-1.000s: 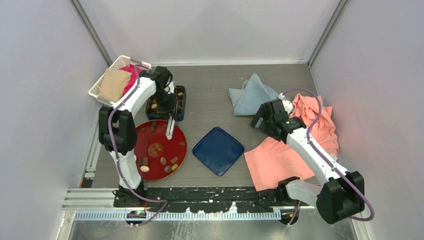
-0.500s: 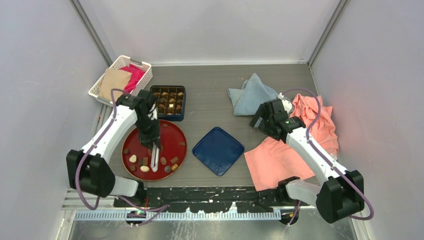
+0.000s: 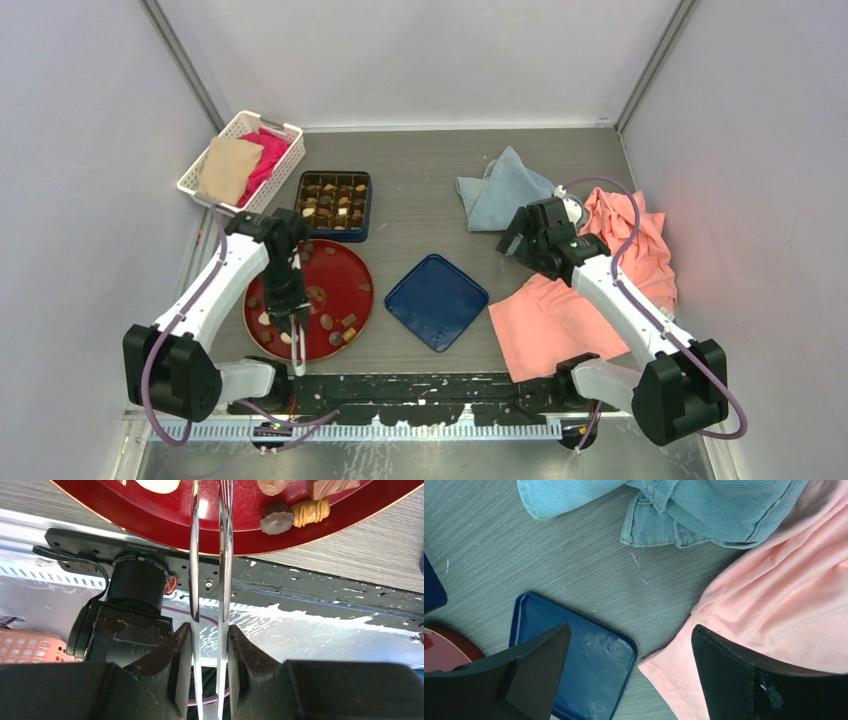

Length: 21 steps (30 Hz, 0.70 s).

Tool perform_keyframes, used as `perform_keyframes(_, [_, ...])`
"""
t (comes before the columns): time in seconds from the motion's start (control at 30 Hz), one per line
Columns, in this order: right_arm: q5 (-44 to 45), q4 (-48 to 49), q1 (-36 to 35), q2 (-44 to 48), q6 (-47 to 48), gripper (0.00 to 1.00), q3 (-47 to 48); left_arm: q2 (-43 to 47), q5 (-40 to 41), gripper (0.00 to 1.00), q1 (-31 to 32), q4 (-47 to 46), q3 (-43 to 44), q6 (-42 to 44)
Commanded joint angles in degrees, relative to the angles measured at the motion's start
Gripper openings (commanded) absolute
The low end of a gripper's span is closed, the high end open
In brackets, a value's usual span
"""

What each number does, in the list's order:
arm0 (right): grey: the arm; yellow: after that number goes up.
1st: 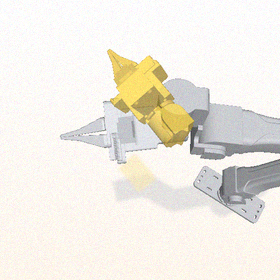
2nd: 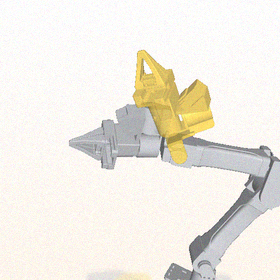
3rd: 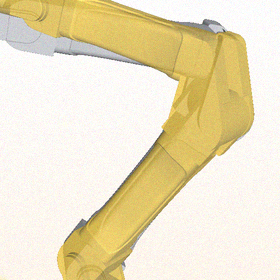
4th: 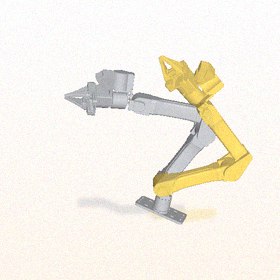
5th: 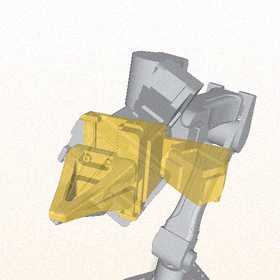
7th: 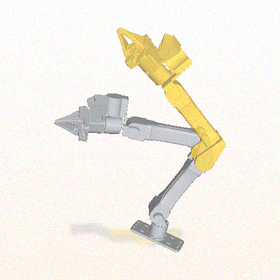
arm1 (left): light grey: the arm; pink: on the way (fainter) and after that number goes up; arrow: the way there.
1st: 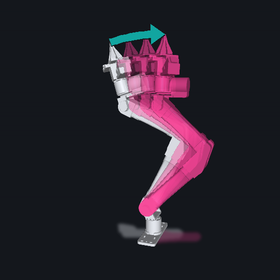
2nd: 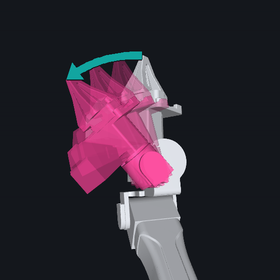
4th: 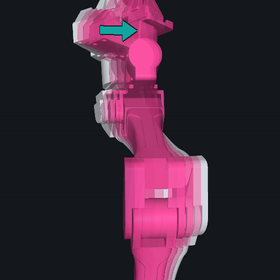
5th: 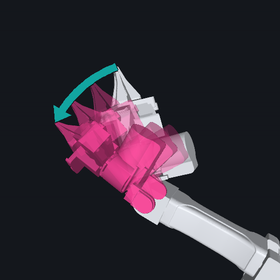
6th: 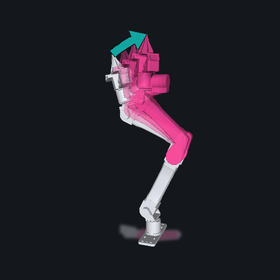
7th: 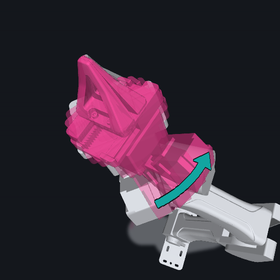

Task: Pack the chocolate
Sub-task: Pick up the fake chocolate from the plate.

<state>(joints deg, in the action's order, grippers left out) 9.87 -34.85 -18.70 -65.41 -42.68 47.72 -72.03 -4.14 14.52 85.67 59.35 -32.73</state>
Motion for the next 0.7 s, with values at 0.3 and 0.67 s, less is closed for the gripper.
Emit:
perform_keyframes(0.3, [-0.2, 2.3, -0.2, 0.2, -0.3, 0.96, -0.4, -1.7, -2.5, 0.17, 0.1, -7.7, 0.4, -1.8])
perform_keyframes(0.67, [1.7, 0.1, -0.1, 1.8, 0.6, 0.96, -0.2, -14.6, 0.5, 0.17, -0.2, -18.1, 4.7, 0.6])
